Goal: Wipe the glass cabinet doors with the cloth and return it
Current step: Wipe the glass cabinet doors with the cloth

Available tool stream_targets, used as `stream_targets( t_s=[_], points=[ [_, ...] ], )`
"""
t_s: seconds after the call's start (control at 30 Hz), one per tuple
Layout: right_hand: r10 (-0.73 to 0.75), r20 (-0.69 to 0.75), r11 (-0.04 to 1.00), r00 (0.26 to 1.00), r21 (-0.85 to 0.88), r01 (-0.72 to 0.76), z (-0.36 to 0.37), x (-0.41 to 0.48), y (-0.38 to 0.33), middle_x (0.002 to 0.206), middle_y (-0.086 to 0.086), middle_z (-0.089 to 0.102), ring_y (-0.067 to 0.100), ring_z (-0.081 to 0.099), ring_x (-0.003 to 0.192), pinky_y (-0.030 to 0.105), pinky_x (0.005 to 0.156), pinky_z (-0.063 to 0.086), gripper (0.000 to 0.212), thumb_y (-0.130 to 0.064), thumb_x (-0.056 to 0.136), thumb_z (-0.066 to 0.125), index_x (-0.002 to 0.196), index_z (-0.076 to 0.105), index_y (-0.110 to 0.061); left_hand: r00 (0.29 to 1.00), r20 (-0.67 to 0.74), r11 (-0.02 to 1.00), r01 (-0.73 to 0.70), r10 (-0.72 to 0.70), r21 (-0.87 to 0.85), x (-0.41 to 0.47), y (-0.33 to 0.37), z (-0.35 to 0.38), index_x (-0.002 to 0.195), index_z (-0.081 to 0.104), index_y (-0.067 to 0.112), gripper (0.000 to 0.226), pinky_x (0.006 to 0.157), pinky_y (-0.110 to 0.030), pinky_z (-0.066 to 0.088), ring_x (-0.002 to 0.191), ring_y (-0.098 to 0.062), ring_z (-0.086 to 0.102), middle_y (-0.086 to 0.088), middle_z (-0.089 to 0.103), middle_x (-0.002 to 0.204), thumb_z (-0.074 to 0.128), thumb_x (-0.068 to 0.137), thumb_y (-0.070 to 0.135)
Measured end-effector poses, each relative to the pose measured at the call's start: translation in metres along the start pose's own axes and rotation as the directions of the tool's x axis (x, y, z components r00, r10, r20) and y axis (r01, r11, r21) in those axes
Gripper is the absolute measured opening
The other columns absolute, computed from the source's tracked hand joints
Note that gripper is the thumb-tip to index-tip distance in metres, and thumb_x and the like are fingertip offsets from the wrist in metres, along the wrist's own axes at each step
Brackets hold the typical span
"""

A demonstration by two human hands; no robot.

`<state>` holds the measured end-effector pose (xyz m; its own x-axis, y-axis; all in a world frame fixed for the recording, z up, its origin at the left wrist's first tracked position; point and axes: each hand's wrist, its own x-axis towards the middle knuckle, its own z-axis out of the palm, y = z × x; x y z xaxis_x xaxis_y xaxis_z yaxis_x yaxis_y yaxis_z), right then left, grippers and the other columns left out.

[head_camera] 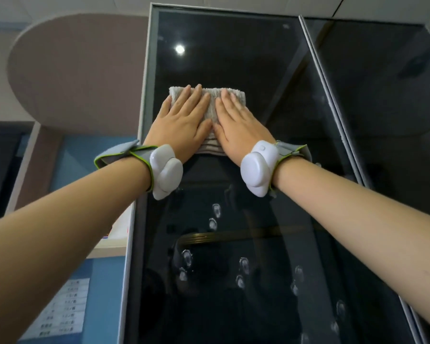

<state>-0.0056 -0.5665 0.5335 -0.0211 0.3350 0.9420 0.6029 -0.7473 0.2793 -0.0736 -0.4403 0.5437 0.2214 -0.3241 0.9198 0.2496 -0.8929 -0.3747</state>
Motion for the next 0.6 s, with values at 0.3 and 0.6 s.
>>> stream_targets(
  t_s=[0.3,0.6],
  points=[
    [0.028,0.043,0.999,0.999,-0.02,-0.027,-0.01,-0.024,0.081,0.158,0.012,-0.006,0.02,-0.005,0.146,0.032,0.121,0.004,0.054,-0.025,0.101,0.018,0.146,-0.002,-0.003,1.0,0.001,1.0,-0.014,0.014,0.0,0.039,0.076,0.019,0.146,0.008,0.014,0.052,0.117,-0.038,0.0,0.145,-0.018,-0.002,-0.005,0.003,0.158,0.022,0.099,0.033],
    [0.074,0.06,0.997,0.995,0.024,-0.076,-0.016,-0.053,0.148,0.158,0.013,-0.005,0.021,-0.005,0.146,0.031,0.119,0.001,0.053,-0.023,0.101,0.019,0.146,0.0,-0.001,0.999,0.017,0.999,-0.052,0.052,0.007,0.068,0.143,0.038,0.146,0.009,0.014,0.053,0.117,-0.037,-0.001,0.145,-0.019,-0.002,-0.005,0.004,0.158,0.022,0.099,0.033]
  ],
)
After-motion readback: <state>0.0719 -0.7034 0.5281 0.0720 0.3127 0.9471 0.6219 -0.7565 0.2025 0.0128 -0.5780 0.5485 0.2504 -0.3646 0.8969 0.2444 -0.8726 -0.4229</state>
